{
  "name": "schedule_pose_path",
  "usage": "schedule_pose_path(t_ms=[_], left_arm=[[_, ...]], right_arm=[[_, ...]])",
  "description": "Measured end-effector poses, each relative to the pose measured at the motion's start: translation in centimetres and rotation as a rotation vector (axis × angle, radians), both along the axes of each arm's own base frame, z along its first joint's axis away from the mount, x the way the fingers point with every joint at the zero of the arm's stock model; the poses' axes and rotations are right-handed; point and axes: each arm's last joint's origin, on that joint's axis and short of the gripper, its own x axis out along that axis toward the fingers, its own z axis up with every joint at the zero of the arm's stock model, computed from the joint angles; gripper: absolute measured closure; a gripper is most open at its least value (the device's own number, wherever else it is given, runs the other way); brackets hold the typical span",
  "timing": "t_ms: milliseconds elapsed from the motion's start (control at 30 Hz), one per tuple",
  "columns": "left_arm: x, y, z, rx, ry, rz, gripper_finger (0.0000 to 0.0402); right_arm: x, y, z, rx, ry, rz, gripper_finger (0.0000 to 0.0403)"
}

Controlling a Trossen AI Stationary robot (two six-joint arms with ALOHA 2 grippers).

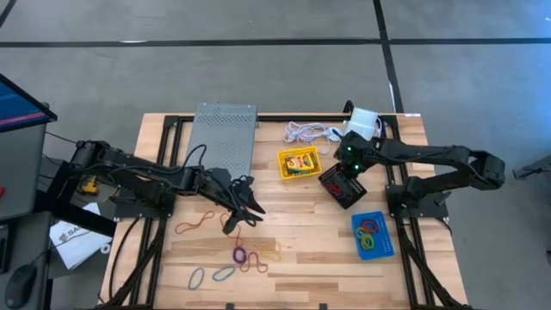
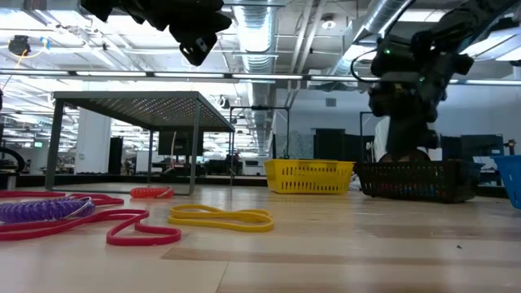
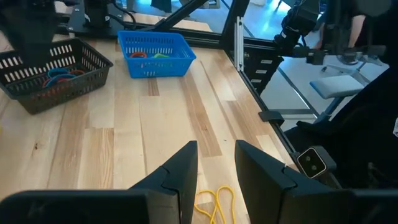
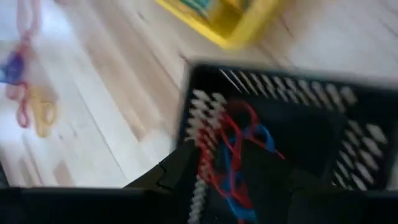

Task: Pick & Place Office Desk Supplies
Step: Put the yellow rubber band into the black bin

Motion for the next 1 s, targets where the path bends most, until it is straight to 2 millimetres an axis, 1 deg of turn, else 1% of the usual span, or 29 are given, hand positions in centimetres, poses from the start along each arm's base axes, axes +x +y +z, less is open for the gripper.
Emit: schedule_pose_path(t_ms=[67, 133, 233, 400, 533, 667, 833, 1000], left_arm=[[0.0, 0.0, 0.0, -0.006, 0.004, -0.011, 0.0298], [-0.1, -0.1, 0.0, -0.020, 0.009, -0.030, 0.0298], [-0.2, -0.5, 0.1, -0.040, 0.014, -0.043, 0.0298], [-0.5, -1.0, 0.5, -0.042, 0.001, -0.065, 0.0298], [-0.8, -1.0, 0.8, -0.044, -0.008, -0.065, 0.0298], [-0.8, -1.2, 0.7, -0.045, 0.003, -0.072, 0.0298], [0.1, -3.0, 0.9, 0.000, 0.059, -0.132, 0.0298], [1.5, -5.0, 0.5, 0.106, 0.188, -0.162, 0.0298]], right_arm=[[0.9, 0.0, 0.6, -0.020, -0.111, 0.029, 0.0275], [1.7, 0.2, 1.6, -0.017, -0.238, 0.066, 0.0275], [1.9, 0.6, 3.0, -0.018, -0.356, 0.111, 0.0275], [1.4, 1.8, 4.7, -0.018, -0.454, 0.172, 0.0275], [1.1, 3.3, 5.7, 0.001, -0.505, 0.223, 0.0275], [0.8, 5.0, 6.6, -0.006, -0.548, 0.288, 0.0275], [0.5, 6.9, 7.5, -0.073, -0.595, 0.315, 0.0275], [0.4, 8.4, 8.1, -0.190, -0.638, 0.325, 0.0275]])
